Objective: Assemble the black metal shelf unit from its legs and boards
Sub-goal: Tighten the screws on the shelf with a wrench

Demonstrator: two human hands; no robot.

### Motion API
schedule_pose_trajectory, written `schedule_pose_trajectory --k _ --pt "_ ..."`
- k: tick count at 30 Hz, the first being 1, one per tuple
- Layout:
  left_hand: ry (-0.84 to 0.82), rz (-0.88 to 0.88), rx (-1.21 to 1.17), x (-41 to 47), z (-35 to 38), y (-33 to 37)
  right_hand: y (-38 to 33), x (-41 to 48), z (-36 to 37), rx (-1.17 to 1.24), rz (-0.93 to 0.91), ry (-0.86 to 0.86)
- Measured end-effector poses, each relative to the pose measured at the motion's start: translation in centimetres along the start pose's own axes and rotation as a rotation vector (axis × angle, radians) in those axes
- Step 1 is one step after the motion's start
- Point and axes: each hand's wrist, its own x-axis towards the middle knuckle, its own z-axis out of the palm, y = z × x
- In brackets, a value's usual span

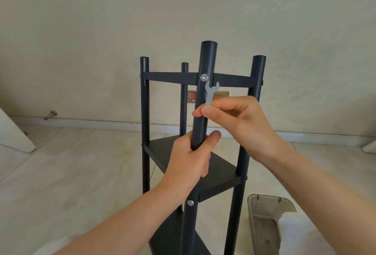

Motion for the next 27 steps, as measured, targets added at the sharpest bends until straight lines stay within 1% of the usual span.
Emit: schedule_pose_trajectory --k 8,13,17,22,27 --pt "-0.087 -0.014 -0.043 -0.2 -0.5 0.6 -0.5 0.0 0.1 0.034 -0.024 0.019" --pt "-0.145 -0.027 -0.059 -0.3 -0.9 0.9 -0.6 0.0 -0.3 0.077 0.026 -0.002" --pt "-0.171 -0.038 -0.103 -0.3 -1.2 1.1 -0.1 0.2 -1.0 0.062 0.061 0.073" --pt "-0.201 -0.044 -0.074 0.0 -1.8 1.1 0.6 -0.2 -1.1 -0.141 0.103 0.109" --pt "-0.283 -0.066 -0.084 0.3 -2.6 1.3 0.5 0.1 -0.7 -0.369 0.248 0.164"
